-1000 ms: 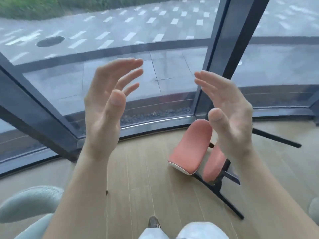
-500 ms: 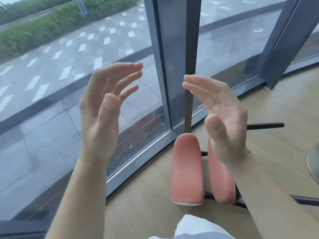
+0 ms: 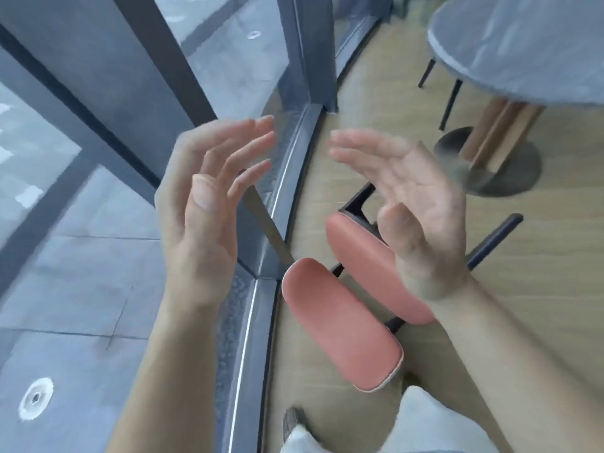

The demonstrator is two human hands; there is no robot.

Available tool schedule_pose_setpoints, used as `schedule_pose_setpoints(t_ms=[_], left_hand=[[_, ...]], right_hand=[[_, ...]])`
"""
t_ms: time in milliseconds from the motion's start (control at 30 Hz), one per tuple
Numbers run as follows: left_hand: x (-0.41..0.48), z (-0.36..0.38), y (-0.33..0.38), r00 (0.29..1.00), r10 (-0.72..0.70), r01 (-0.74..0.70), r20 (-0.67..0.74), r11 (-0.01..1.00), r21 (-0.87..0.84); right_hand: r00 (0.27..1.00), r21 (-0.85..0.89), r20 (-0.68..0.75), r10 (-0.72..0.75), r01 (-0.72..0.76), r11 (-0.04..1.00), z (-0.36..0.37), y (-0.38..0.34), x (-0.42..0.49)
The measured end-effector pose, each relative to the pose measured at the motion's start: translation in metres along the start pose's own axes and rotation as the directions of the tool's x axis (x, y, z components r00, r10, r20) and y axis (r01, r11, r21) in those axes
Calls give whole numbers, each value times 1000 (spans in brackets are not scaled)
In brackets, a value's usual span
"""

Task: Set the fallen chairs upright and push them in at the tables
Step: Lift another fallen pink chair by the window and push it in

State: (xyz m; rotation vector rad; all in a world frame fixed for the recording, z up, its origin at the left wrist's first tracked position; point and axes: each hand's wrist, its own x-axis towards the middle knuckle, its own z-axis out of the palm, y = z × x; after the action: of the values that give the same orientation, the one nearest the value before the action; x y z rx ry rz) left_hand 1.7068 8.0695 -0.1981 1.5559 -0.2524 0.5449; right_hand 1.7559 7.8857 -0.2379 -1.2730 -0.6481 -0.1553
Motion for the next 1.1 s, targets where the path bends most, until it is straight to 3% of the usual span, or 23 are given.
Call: schedule_pose_setpoints(t_ms=[133,367,767,900,1000,1100], left_hand=[[13,-20,-40,992,-70,82,107,989,-121],[-40,-37,-139,948,-259,293,185,936,-194],[-205,-82,-483,894,-438,447,91,878,-170],[-262,-97,-587,839,-539,543,74,825,-158],[-311,-103,-658,747,-664,657,42,727,-199],[-358,-108,-725,607,-794,747,-28,583,-319]], right_hand=[[985,-92,-170,26,-42,995,25,21,-29],[924,-37,-351,150,-174,984,57,105,-84],[804,75,-544,240,-238,968,52,445,-251],[747,100,-591,304,-306,947,52,549,-322],[680,145,-635,365,-360,922,62,617,-375],[619,173,-675,402,-397,901,76,686,-420]])
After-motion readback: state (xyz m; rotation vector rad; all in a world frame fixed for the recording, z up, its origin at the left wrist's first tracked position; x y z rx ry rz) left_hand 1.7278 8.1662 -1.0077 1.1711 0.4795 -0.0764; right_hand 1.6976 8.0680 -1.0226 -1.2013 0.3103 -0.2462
